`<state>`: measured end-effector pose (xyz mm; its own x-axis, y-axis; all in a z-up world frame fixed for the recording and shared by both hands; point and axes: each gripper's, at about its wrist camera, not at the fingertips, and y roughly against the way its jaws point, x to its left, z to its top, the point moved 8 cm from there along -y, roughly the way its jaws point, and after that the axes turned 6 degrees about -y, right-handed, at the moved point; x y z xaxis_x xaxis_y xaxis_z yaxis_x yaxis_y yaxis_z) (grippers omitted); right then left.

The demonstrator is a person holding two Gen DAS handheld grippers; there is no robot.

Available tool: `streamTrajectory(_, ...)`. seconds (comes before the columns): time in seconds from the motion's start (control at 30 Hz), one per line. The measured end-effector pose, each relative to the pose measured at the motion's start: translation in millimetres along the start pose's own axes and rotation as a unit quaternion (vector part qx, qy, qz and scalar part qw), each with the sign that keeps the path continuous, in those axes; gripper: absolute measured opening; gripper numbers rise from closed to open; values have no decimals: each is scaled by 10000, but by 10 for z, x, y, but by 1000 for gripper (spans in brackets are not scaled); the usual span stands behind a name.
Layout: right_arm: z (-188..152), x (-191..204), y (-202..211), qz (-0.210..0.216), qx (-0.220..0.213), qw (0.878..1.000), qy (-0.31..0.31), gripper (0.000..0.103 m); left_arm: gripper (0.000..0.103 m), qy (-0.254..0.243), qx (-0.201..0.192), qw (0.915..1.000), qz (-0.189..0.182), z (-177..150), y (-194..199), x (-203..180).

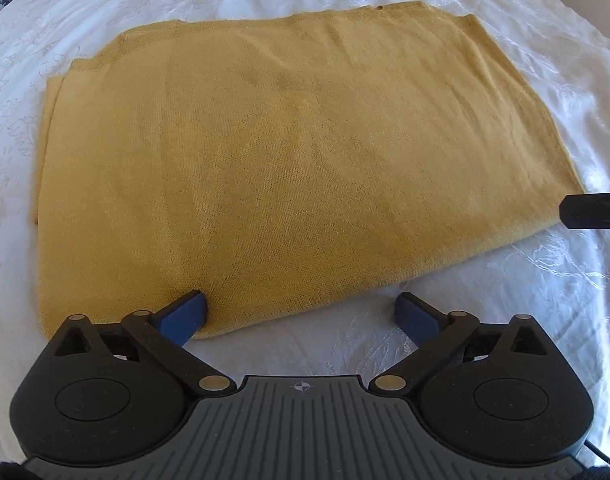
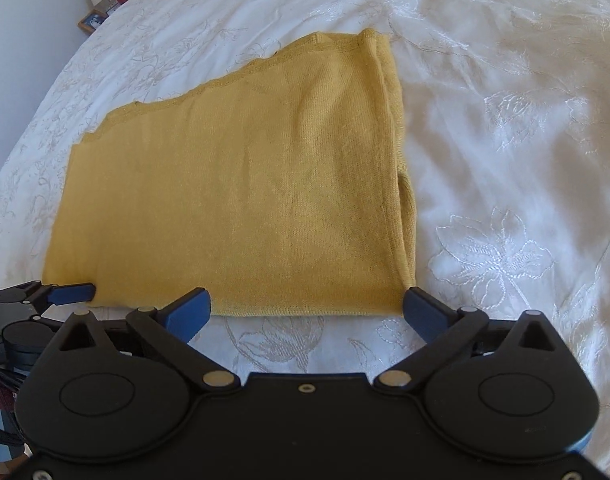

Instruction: Fold small clothes

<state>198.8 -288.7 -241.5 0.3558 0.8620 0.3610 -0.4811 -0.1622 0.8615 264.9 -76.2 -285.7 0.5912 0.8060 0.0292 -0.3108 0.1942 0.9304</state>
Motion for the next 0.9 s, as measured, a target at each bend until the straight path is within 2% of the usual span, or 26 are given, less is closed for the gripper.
streamTrajectory(0.17,-42,-212,23,2,104,9997,-242,102,101,273,233,9994,-6,24,7,10)
streamTrajectory(0.23,-73,-289,7,39,196,9994,-267,102,94,464,233,9987,15,31,58,25)
streamTrajectory(0.33,-112,-346,-46,128,310,9992,-213,102,89,891,115,9960,19,1,182,66)
streamTrajectory(0.47,-118,-351,-122,200,424,9988,-116,103,89,1440,-338,9890,55,35,442,159)
streamTrajectory(0.57,-105,-375,-168,178,484,9986,-88,103,89,1613,-607,9850,101,206,559,258)
streamTrajectory(0.73,-87,-353,-217,52,513,9986,-84,103,89,1785,-592,9816,343,661,469,435)
streamTrajectory(0.9,-83,-273,-301,-208,647,9972,319,103,89,1755,-584,9816,469,1033,299,551)
